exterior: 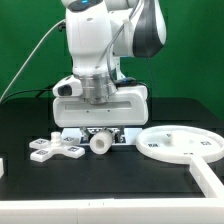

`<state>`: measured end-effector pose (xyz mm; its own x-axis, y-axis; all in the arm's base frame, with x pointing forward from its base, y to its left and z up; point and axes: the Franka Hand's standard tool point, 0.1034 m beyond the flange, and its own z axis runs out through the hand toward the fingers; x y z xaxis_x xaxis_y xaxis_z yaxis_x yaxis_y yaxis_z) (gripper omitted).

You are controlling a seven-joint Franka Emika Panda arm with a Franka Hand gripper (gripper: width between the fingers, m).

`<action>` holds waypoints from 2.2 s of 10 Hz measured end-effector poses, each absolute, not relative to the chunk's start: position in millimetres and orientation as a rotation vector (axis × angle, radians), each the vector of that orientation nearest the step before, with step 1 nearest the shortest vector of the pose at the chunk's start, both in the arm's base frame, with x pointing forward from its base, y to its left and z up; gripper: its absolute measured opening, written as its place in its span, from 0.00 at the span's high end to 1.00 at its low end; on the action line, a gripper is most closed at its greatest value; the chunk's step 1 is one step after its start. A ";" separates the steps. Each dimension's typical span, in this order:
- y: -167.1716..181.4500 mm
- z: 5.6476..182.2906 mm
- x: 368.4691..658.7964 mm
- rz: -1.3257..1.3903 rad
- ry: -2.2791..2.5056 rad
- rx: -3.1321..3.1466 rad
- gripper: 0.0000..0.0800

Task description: Assemble round table

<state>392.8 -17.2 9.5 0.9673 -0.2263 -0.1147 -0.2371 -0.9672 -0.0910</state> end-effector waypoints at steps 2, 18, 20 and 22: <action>-17.2 9.5 392.8 0.158 0.356 -3.012 0.21; 99.2 62.5 395.1 0.272 0.533 -2.987 0.19; 128.8 70.5 404.9 0.218 0.421 -3.063 0.19; 155.1 63.7 409.2 0.187 0.444 -3.062 0.19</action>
Offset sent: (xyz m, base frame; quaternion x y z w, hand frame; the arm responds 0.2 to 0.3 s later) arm 0.0000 0.0000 0.0000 0.0000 0.0000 0.0000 1.0000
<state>409.2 155.1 63.7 0.9517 -0.2801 -0.1255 -0.2852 -0.9581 -0.0245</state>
